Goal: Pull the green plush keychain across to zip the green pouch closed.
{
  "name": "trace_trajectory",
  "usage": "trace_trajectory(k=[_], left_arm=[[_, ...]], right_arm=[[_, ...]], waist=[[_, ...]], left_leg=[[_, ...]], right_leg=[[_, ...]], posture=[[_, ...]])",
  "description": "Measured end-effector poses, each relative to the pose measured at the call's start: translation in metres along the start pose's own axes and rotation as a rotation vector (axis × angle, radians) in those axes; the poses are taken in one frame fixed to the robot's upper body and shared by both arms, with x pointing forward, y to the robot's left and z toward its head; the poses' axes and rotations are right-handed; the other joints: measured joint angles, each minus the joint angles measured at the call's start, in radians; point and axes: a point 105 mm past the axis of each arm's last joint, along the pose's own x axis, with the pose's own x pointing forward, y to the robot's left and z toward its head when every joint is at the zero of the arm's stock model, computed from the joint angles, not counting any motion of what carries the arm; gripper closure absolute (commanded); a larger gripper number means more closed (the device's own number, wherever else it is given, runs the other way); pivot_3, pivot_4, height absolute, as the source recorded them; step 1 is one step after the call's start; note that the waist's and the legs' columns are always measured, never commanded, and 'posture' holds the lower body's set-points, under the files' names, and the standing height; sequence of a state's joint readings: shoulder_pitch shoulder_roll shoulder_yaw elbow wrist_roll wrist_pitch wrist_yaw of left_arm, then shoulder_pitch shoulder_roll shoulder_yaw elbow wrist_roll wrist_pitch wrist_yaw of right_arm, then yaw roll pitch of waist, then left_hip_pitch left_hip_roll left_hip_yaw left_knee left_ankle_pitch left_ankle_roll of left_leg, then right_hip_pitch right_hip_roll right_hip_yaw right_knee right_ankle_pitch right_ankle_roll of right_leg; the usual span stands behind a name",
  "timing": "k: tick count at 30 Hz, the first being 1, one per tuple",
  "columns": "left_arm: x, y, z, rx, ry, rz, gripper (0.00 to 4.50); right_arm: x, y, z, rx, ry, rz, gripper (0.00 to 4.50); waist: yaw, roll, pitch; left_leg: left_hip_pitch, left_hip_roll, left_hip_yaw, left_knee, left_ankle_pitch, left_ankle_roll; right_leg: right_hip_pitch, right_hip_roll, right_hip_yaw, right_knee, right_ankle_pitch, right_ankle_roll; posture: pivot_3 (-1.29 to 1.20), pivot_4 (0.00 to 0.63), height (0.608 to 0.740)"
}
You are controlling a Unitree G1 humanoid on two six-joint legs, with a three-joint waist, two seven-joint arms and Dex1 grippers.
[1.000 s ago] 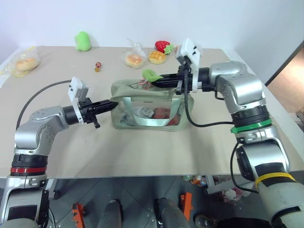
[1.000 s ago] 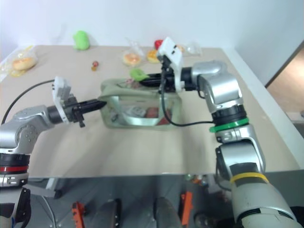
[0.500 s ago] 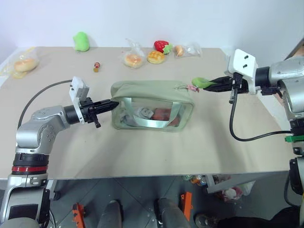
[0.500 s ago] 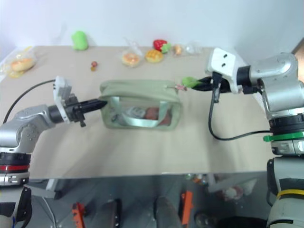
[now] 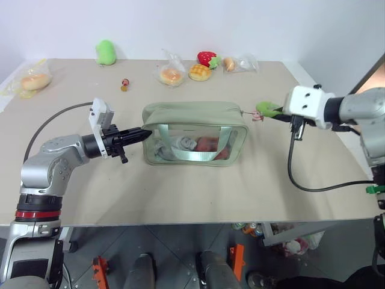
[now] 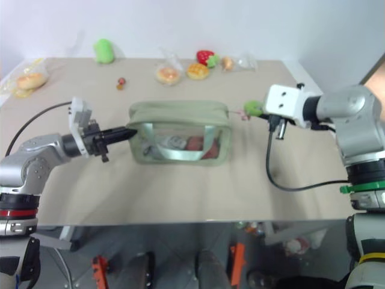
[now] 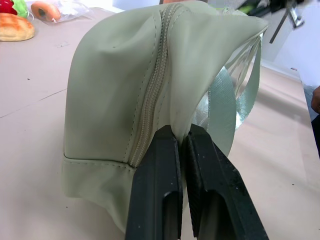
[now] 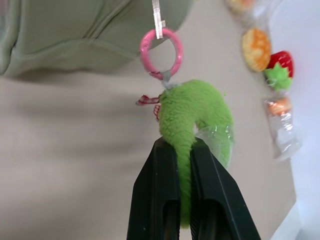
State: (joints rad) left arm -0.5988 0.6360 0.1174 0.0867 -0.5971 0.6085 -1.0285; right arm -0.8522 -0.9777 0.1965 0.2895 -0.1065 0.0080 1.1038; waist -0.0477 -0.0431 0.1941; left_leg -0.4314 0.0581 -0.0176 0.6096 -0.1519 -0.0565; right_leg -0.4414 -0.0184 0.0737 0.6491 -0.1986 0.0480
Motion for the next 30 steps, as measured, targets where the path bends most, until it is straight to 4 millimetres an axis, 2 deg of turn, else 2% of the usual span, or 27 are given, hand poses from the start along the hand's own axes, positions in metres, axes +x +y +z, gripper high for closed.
trace_trajectory(k=[3, 7, 11, 15, 23, 28, 29, 30], left_arm=[[-0.001, 0.0, -0.001, -0.003, 0.001, 0.003, 4.5], [-0.002, 0.0, -0.001, -0.004, -0.001, 0.007, 4.5], [-0.002, 0.0, -0.002, -0.004, 0.0, 0.007, 4.5], [-0.002, 0.0, -0.002, -0.008, 0.002, 0.012, 4.5], [-0.003, 0.001, -0.004, -0.022, 0.007, 0.027, 4.5], [-0.004, 0.001, -0.004, -0.027, 0.003, 0.034, 4.5], [-0.006, 0.001, -0.004, -0.032, -0.004, 0.038, 4.5], [-0.007, 0.001, -0.004, -0.035, -0.007, 0.041, 4.5]], right_arm=[[0.015, 0.019, -0.005, -0.021, 0.019, 0.03, 4.43], [0.044, 0.054, -0.005, -0.048, 0.028, 0.104, 4.43], [0.057, 0.072, -0.004, -0.08, 0.035, 0.142, 4.43], [0.076, 0.093, 0.007, -0.106, 0.002, 0.179, 4.43], [0.084, 0.097, 0.011, -0.133, 0.005, 0.174, 4.43], [0.078, 0.096, 0.016, 0.042, -0.053, 0.214, 4.43], [0.073, 0.094, 0.017, 0.133, -0.091, 0.228, 4.43], [0.07, 0.09, 0.017, 0.177, -0.111, 0.22, 4.12]], waist=[[0.0, 0.0, 0.0], [-0.001, 0.0, 0.0], [-0.001, 0.0, 0.0], [-0.002, -0.001, -0.001], [-0.008, -0.004, -0.003], [-0.01, -0.004, -0.003], [-0.01, -0.004, -0.003], [-0.01, -0.004, -0.003]], left_leg=[[0.0, 0.0, 0.0, 0.0, 0.0, 0.0], [0.001, 0.0, 0.0, 0.001, 0.0, 0.0], [0.001, 0.0, 0.0, 0.001, 0.0, 0.0], [0.002, 0.0, -0.001, 0.001, 0.0, 0.0], [0.008, 0.001, -0.001, 0.001, 0.0, 0.0], [0.007, 0.001, -0.001, 0.001, 0.0, 0.0], [0.007, 0.001, -0.001, 0.001, 0.0, 0.0], [0.006, 0.001, -0.001, 0.0, 0.0, 0.0]], right_leg=[[0.001, 0.0, 0.0, 0.0, 0.0, 0.0], [0.001, 0.0, 0.0, 0.0, 0.001, 0.0], [0.001, 0.0, 0.0, 0.0, 0.001, 0.0], [0.002, 0.001, 0.0, 0.001, 0.001, 0.0], [0.007, 0.001, 0.0, 0.001, 0.001, -0.001], [0.007, 0.001, 0.0, 0.001, 0.001, -0.001], [0.007, 0.001, 0.0, 0.001, 0.001, -0.001], [0.006, 0.001, 0.0, 0.001, 0.001, -0.001]], posture=[[0.0, 0.15, 0.74], [0.0, 0.15, 0.74], [0.0, 0.15, 0.74], [0.0, 0.15, 0.74], [0.0, 0.15, 0.74], [0.0, 0.15, 0.74], [0.0, 0.15, 0.74], [0.0, 0.15, 0.74]])
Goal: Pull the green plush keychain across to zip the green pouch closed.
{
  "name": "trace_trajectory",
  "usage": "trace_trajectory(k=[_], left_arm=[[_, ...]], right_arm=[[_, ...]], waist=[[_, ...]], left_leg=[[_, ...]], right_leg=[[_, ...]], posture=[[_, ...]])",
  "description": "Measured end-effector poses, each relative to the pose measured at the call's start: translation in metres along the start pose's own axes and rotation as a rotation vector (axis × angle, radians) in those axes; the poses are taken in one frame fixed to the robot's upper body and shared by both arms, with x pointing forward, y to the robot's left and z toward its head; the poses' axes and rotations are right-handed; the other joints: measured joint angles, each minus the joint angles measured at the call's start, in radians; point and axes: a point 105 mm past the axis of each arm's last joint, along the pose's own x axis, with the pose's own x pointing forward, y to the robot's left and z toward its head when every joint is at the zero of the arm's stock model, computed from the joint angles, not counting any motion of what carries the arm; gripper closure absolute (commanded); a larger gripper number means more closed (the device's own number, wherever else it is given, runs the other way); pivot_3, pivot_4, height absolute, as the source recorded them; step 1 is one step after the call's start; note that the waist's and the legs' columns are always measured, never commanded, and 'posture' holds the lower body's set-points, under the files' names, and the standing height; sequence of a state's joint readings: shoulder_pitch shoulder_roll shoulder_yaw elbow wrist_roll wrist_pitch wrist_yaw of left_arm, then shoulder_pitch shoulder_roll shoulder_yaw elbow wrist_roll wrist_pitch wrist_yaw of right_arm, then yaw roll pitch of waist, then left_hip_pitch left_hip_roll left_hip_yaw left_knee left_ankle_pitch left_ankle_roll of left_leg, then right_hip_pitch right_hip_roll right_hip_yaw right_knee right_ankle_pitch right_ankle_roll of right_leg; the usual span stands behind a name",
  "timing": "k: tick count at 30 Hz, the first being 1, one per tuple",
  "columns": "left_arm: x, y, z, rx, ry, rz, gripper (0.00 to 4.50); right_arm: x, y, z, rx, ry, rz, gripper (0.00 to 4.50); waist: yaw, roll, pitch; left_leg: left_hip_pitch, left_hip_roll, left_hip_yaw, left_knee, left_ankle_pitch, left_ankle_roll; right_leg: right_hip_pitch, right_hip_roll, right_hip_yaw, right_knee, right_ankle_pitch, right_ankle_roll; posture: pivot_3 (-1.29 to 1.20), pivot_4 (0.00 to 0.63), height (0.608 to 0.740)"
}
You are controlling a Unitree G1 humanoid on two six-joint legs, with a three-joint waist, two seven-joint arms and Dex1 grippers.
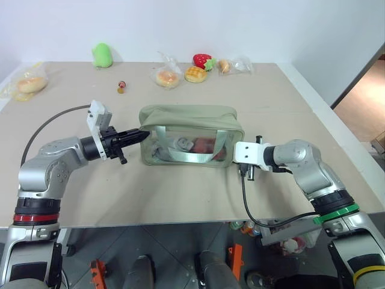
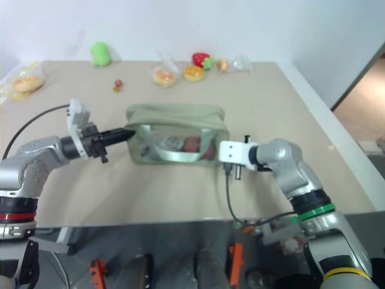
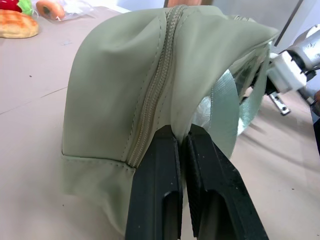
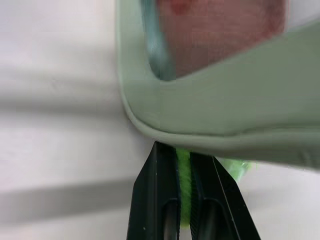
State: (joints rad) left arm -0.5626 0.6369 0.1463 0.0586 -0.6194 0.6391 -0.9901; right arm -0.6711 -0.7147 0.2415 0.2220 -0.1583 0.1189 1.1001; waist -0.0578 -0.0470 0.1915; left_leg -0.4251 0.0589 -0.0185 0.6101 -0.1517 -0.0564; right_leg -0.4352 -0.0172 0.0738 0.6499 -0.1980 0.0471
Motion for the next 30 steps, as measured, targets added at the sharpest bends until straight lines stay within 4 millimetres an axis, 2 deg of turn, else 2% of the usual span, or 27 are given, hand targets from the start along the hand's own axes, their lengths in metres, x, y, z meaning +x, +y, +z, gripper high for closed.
trace_trajectory(k=[2, 5, 10, 15, 18, 20, 22, 24, 26, 30], left_arm=[[-0.001, 0.001, 0.0, -0.005, -0.004, 0.005, 4.5], [-0.001, 0.001, 0.0, -0.022, -0.003, 0.006, 3.39], [-0.001, -0.001, 0.0, -0.085, -0.011, -0.005, 1.68], [-0.001, -0.002, 0.004, -0.079, -0.021, -0.003, 0.13], [-0.012, 0.0, 0.009, -0.079, -0.043, 0.021, 0.13], [-0.034, 0.001, 0.015, -0.097, -0.071, 0.049, 0.13], [-0.051, 0.005, 0.019, -0.102, -0.091, 0.101, 0.13], [-0.065, 0.007, 0.017, -0.095, -0.089, 0.157, 0.13], [-0.08, 0.009, 0.003, -0.131, -0.072, 0.213, 0.13], [-0.092, 0.014, -0.005, -0.162, -0.07, 0.281, 0.13]], right_arm=[[-0.01, -0.009, 0.002, 0.106, -0.056, -0.031, 3.5], [-0.034, -0.024, 0.01, 0.235, -0.154, -0.068, 2.41], [-0.048, -0.031, 0.016, 0.332, -0.212, -0.08, 0.7], [-0.059, -0.032, 0.022, 0.375, -0.271, -0.059, 0.69], [-0.072, -0.035, 0.022, 0.416, -0.312, -0.067, 0.69], [-0.089, -0.034, 0.018, 0.434, -0.318, -0.078, 0.69], [-0.096, -0.031, 0.013, 0.446, -0.315, -0.087, 0.69], [-0.097, -0.022, 0.009, 0.477, -0.325, -0.081, 0.69], [-0.1, -0.013, 0.005, 0.527, -0.348, -0.084, 0.69], [-0.113, -0.016, 0.011, 0.555, -0.404, -0.152, 0.69]], waist=[[0.0, 0.0, 0.0], [0.001, 0.0, 0.0], [0.0, 0.0, 0.0], [0.0, 0.0, 0.0], [-0.002, 0.0, 0.0], [-0.002, 0.0, 0.0], [-0.001, 0.0, 0.0], [-0.001, 0.0, 0.0], [-0.001, 0.001, 0.0], [0.001, 0.001, 0.0]], left_leg=[[-0.001, 0.0, 0.0, 0.0, 0.0, 0.0], [-0.001, 0.0, 0.0, 0.0, 0.0, 0.0], [-0.001, 0.0, 0.0, -0.001, 0.0, 0.0], [-0.002, 0.0, 0.0, -0.001, 0.0, 0.0], [-0.003, 0.0, 0.0, -0.001, 0.0, 0.0], [-0.003, 0.0, 0.0, -0.003, 0.0, 0.0], [-0.003, 0.0, -0.001, -0.004, -0.001, 0.001], [-0.003, 0.0, 0.0, -0.004, -0.001, 0.001], [-0.003, 0.0, 0.0, -0.004, -0.001, 0.001], [-0.003, 0.0, 0.0, -0.001, -0.001, 0.001]], right_leg=[[-0.001, 0.0, 0.0, 0.0, 0.0, 0.0], [-0.001, 0.0, 0.0, 0.0, 0.0, 0.0], [-0.002, 0.0, 0.0, 0.0, 0.0, 0.0], [-0.002, 0.0, 0.0, 0.0, 0.0, 0.0], [-0.004, 0.0, 0.0, 0.0, 0.0, 0.0], [-0.004, 0.0, 0.0, 0.0, -0.001, 0.0], [-0.004, 0.0, -0.001, 0.0, -0.002, 0.0], [-0.004, 0.0, 0.0, 0.0, -0.002, 0.0], [-0.004, 0.0, 0.0, 0.0, -0.002, 0.0], [-0.004, 0.0, 0.0, 0.0, -0.002, -0.001]], posture=[[0.0, 0.15, 0.74], [0.0, 0.15, 0.74], [0.0, 0.15, 0.74], [0.0, 0.15, 0.74], [0.0, 0.15, 0.74], [0.0, 0.15, 0.74], [0.0, 0.15, 0.74], [0.0, 0.15, 0.74], [0.0, 0.15, 0.74], [0.0, 0.15, 0.74]])
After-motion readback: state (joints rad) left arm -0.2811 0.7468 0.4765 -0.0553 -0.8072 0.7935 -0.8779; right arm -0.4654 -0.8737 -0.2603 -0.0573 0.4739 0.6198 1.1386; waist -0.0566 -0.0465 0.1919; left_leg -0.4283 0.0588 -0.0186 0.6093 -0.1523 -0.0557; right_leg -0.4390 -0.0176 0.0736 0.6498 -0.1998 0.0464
